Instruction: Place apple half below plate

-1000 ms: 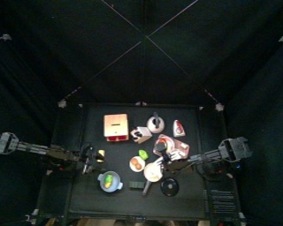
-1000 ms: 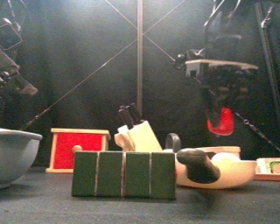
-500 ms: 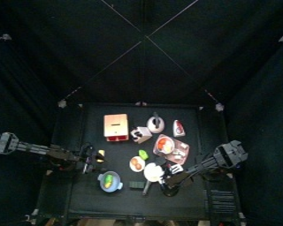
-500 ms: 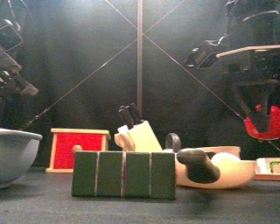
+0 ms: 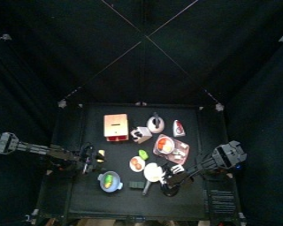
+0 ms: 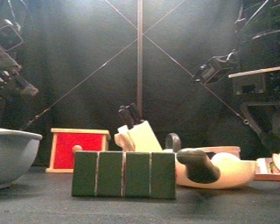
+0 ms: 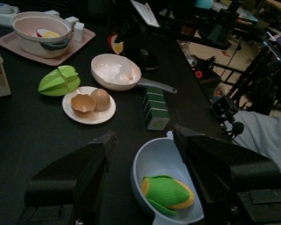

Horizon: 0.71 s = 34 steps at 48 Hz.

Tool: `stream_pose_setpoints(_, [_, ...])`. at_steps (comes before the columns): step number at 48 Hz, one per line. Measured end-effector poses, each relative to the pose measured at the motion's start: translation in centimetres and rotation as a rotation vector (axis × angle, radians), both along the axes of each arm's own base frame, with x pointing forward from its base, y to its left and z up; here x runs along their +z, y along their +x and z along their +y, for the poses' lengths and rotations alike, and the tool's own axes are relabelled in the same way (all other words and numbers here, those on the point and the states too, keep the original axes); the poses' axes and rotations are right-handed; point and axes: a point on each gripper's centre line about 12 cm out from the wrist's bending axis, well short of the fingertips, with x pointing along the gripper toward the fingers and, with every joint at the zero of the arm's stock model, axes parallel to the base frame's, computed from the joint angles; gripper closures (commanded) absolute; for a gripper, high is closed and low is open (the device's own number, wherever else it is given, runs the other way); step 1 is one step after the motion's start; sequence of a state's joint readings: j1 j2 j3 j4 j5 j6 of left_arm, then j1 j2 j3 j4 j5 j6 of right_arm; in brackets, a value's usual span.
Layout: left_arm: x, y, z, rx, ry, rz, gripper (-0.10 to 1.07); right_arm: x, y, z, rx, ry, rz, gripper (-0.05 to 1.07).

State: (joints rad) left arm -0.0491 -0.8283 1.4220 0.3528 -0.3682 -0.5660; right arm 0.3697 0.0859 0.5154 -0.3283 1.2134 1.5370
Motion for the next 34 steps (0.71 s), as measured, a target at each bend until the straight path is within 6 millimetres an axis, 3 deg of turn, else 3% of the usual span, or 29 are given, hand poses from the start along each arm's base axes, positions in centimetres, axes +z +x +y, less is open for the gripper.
stream_pose_setpoints(34, [0.0,0.0,0.01,0.0,0.0,0.0,0.07,-0.06,0.07,-0.11,-0.004,0.003,-0.005,0.2])
